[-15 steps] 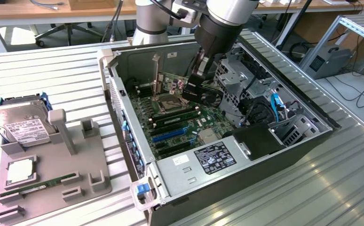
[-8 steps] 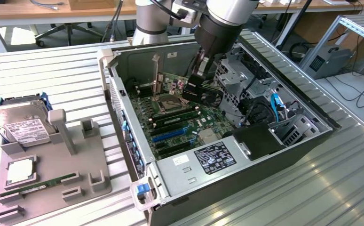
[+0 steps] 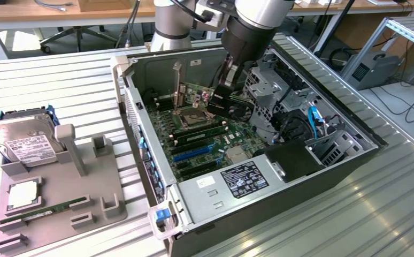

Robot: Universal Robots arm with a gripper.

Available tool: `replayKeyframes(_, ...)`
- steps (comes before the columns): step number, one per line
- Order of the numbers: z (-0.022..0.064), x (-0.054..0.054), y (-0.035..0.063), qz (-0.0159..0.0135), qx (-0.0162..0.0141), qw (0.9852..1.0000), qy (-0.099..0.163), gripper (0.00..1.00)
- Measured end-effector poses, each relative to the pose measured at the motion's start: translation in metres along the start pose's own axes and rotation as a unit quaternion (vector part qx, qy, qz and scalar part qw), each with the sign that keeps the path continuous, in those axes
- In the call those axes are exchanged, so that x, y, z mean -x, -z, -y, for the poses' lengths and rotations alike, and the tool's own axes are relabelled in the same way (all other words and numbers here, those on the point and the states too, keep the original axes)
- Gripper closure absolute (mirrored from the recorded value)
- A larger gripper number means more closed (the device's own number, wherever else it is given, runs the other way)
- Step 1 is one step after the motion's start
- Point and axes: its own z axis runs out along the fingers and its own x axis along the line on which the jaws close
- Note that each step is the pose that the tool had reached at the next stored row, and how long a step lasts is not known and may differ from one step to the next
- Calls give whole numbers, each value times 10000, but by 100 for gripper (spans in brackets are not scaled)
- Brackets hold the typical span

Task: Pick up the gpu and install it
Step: 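Insert the gpu into the slot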

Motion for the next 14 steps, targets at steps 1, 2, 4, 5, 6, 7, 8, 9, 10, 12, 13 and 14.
replayKeyframes(1,0,0,0,-1,0,10000,6,73)
replayKeyframes(2,0,0,0,-2,0,10000,11,73)
replayKeyframes(4,0,0,0,-3,0,10000,23,73)
replayKeyframes(5,0,0,0,-4,0,10000,28,73)
replayKeyframes(6,0,0,0,-5,0,10000,34,73)
replayKeyframes(7,0,0,0,-6,0,10000,40,73)
replayKeyframes(8,0,0,0,-7,0,10000,45,73)
replayKeyframes(9,0,0,0,-8,0,10000,51,73)
replayKeyframes(10,0,0,0,-8,1,10000,57,73)
replayKeyframes(12,0,0,0,-11,0,10000,70,73)
replayKeyframes(13,0,0,0,-12,1,10000,78,73)
replayKeyframes(14,0,0,0,-13,1,10000,84,73)
